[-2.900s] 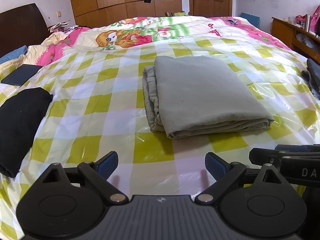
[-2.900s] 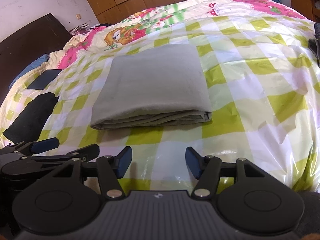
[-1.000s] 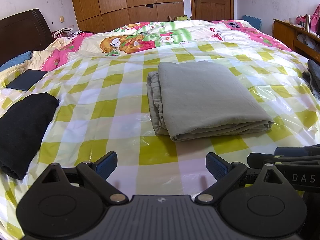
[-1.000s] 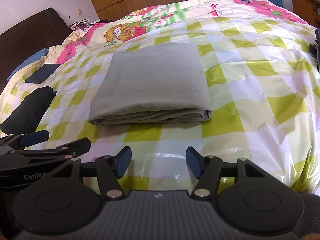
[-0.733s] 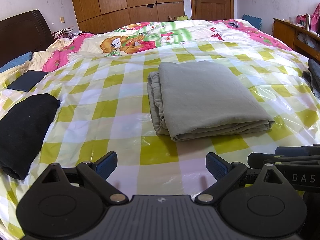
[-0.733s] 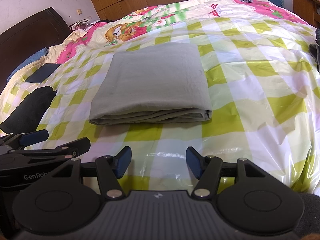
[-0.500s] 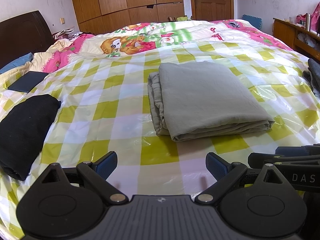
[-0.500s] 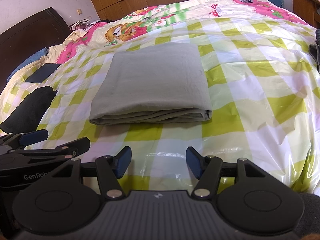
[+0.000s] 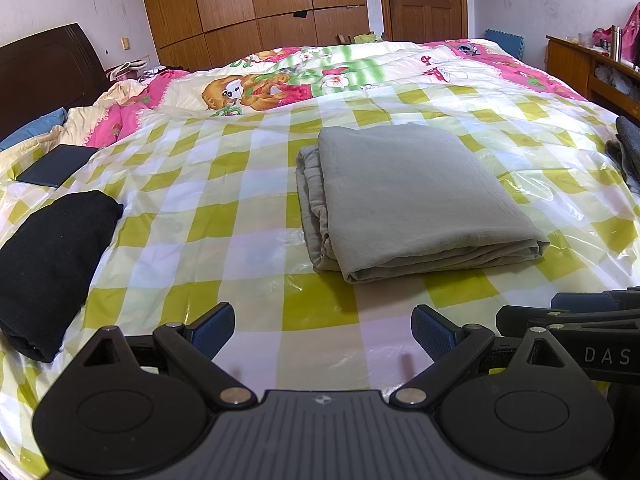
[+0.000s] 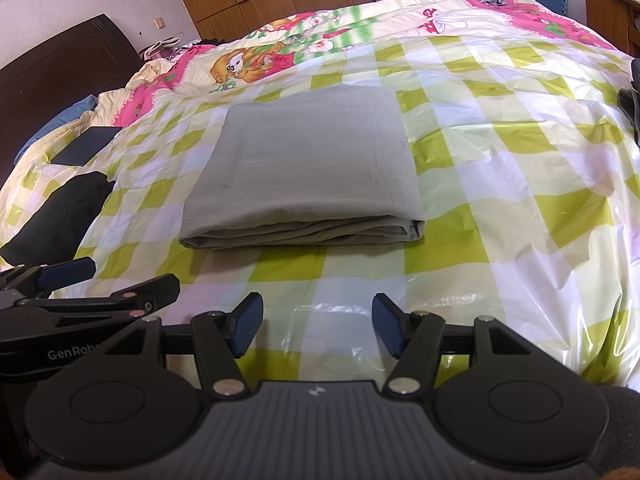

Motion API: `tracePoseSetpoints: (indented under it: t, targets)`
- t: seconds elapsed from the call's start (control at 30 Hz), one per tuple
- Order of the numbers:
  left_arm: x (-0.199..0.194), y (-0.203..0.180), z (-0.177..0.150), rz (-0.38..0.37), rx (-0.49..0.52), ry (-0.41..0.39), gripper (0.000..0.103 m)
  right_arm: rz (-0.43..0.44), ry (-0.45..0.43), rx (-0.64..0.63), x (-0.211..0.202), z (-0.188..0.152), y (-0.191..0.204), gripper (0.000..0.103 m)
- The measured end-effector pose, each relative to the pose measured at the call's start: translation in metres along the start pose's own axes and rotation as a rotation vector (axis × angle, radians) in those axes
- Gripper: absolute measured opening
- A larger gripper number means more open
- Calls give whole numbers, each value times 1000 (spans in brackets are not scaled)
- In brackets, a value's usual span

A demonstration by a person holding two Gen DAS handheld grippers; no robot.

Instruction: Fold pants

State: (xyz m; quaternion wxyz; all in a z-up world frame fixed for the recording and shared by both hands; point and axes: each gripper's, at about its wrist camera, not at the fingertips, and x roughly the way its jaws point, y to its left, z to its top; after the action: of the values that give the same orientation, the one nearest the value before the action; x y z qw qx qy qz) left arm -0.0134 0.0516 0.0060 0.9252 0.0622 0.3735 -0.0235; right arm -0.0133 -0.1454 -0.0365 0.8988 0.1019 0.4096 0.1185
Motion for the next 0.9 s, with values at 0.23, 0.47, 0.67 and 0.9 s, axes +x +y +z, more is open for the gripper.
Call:
tracePoseSetpoints:
  t: [0.23, 0.47, 0.67, 0.9]
  targets:
    - [0, -1, 0, 1, 1, -1, 103, 0, -1, 0, 0, 0, 0, 62]
    - [-1, -1, 0, 2, 2, -2, 103, 0, -1, 0, 0, 0, 0, 62]
    - [0, -1, 0, 2, 3, -2, 103, 0, -1, 0, 0, 0, 0, 62]
    - [-1, -2, 0, 4, 5, -5, 103, 1, -1, 1, 0, 0, 0, 62]
